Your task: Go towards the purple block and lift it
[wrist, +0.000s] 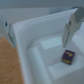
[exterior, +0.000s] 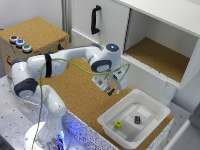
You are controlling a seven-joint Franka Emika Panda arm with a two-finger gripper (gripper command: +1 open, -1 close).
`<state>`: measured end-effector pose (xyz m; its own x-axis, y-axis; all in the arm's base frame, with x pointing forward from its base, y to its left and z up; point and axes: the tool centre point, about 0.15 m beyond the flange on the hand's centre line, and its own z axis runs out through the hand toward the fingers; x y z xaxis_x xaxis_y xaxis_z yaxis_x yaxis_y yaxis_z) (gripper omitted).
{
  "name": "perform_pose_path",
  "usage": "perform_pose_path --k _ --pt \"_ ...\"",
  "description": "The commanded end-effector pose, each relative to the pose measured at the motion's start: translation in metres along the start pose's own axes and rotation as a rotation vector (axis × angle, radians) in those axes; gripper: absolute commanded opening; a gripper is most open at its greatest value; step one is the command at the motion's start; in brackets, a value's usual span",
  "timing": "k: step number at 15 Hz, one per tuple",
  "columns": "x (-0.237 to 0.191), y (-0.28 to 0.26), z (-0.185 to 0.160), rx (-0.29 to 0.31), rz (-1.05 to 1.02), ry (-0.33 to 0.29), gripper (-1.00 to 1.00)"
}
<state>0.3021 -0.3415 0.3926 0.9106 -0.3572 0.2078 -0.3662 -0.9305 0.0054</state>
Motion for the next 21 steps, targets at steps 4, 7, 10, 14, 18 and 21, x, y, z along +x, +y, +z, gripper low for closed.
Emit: perform_pose_path --k 4,7,10,14,18,21 --pt "0.090 0.100 0.109 0.039 0.090 -0.165 1.00" --pt "0.086 0.096 0.131 0.026 0.082 -0.177 1.00" --pt "0.071 0.093 0.142 0.022 0.118 -0.180 1.00" --pt "0.054 0.080 0.149 0.008 0.128 -0.174 1.00" --pt "0.037 0.063 0.156 0.011 0.142 -0.189 1.00" --pt "0.036 0.061 0.167 -0.017 0.209 -0.175 1.00"
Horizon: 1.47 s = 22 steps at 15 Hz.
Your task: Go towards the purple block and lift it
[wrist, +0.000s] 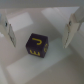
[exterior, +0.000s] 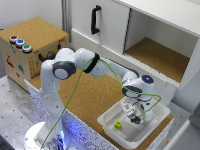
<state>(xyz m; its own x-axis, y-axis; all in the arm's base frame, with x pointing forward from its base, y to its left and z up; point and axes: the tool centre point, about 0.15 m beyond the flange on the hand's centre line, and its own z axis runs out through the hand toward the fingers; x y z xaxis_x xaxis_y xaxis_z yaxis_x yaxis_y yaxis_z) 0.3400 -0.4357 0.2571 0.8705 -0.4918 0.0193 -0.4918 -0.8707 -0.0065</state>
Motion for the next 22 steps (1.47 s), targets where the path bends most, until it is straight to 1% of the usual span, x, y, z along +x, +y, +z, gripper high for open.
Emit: perform_pose_path --k 1,3,5,8,12,16,17,19,21,22 --pt "0.001 -0.010 0.021 0.001 0.112 0.029 1.00" --pt "0.008 -0.009 0.019 0.005 0.162 0.056 1.00" --pt "0.012 -0.013 0.019 0.000 0.168 0.066 1.00" --pt "0.010 -0.018 0.024 -0.007 0.176 0.056 1.00" --pt "0.013 -0.017 0.027 -0.015 0.187 0.061 1.00" --pt "0.016 -0.011 0.044 -0.033 0.194 0.025 1.00" --pt "0.017 -0.011 0.045 -0.028 0.196 0.030 -1.00" --pt "0.022 -0.016 0.038 -0.027 0.167 0.070 -1.00" --pt "0.025 -0.018 0.037 -0.037 0.144 0.081 -1.00" --pt "0.026 -0.017 0.039 -0.040 0.149 0.071 -1.00"
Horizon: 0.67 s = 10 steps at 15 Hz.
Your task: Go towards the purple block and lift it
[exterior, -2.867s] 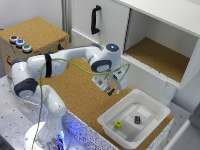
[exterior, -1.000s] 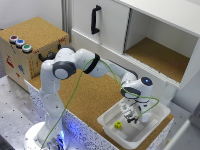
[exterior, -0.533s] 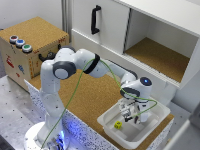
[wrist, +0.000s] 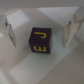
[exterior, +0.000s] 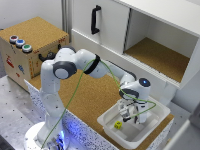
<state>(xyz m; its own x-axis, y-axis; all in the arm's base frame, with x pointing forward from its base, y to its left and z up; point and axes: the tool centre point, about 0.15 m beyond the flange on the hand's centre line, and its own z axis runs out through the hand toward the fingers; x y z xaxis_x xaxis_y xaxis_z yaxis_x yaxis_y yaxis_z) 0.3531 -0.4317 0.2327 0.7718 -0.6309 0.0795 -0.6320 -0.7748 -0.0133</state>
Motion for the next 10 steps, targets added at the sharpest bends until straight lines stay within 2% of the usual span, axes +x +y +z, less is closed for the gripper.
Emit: perform_pose_path --k 1,7,10 --pt "0.015 -0.009 0.018 -0.041 -0.026 0.004 -1.00" --pt "0.007 -0.001 0.024 -0.055 -0.026 -0.014 -1.00" --pt "0.010 -0.005 0.002 -0.017 -0.031 0.035 -1.00"
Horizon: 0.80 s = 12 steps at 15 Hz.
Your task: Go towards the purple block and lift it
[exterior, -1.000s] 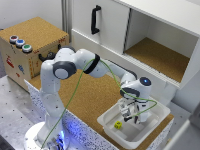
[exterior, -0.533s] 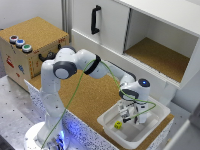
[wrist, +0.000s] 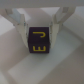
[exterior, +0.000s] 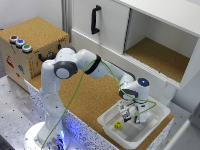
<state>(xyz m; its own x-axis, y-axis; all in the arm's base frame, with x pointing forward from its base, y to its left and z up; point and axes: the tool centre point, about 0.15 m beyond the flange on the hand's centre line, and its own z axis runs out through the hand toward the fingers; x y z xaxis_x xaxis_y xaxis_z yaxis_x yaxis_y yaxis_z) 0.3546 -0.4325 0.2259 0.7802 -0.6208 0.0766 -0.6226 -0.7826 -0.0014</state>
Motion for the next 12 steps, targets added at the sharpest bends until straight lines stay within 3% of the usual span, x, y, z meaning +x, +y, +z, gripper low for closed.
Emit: perform_pose_path --k 1,4,6,8,12 --pt "0.012 -0.011 -0.022 0.014 -0.045 0.074 -1.00" --pt "0.016 -0.033 -0.060 0.040 -0.154 0.145 -1.00" --pt "0.018 -0.054 -0.083 0.140 -0.251 0.139 -1.00" --pt "0.013 -0.082 -0.104 0.190 -0.353 0.131 -1.00" --pt "-0.013 -0.135 -0.141 0.188 -0.524 0.172 -1.00"
